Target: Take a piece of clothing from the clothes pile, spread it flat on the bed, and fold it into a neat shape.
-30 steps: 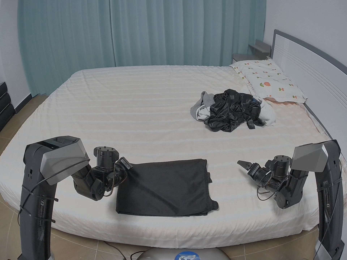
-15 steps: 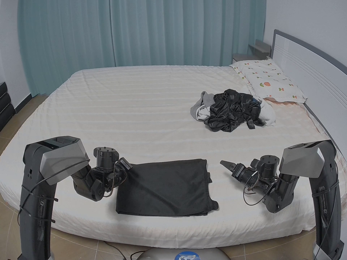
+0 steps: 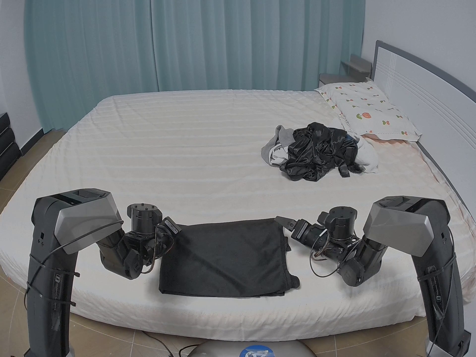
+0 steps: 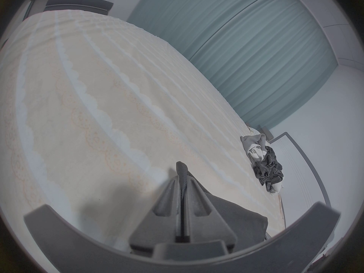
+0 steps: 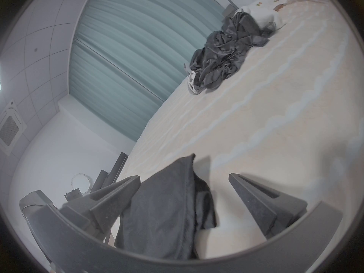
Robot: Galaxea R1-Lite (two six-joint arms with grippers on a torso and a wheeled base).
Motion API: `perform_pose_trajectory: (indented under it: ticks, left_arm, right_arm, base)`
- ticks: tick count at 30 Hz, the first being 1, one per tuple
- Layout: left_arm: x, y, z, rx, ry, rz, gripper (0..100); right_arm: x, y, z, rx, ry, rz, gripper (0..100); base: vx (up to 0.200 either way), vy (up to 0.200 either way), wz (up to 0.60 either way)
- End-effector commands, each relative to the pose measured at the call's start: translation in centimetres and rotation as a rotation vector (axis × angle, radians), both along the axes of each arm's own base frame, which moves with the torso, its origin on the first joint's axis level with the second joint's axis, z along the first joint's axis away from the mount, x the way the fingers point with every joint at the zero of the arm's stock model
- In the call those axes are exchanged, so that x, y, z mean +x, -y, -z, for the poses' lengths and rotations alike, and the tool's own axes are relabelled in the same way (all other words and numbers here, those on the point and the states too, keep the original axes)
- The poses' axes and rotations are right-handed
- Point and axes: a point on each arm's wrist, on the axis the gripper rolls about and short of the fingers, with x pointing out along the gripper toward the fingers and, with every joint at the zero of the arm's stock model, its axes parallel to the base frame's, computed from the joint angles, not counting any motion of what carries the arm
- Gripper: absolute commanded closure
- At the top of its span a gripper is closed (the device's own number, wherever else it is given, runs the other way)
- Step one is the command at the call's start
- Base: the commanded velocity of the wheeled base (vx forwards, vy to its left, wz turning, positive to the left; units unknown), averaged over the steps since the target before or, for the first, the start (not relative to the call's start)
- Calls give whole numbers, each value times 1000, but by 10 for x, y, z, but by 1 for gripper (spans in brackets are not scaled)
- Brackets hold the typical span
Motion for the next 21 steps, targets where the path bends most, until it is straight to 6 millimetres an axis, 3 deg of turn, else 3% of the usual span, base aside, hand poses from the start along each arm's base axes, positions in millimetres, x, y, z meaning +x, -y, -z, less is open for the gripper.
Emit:
perform_pose_trajectory:
  ticks: [1,5,6,21]
  left_arm:
    - [-1,0,0,-2,0,-2,100]
    - [-1,0,-1,-3,-1,0,100]
    - [-1,0,-1,-2,1,-2,100]
    - [0,0,0,-2,1,-2,100]
  right_arm:
    - [6,-11,10,-2,11,-6,0]
    - [12,-15,12,0,16,-5,0]
    - [14,-15,12,1,18,2,100]
    - [26,-1,4,18,57,56,100]
  base:
    - [0,0,0]
    - [0,0,0]
    - [0,0,0]
    - [0,0,0]
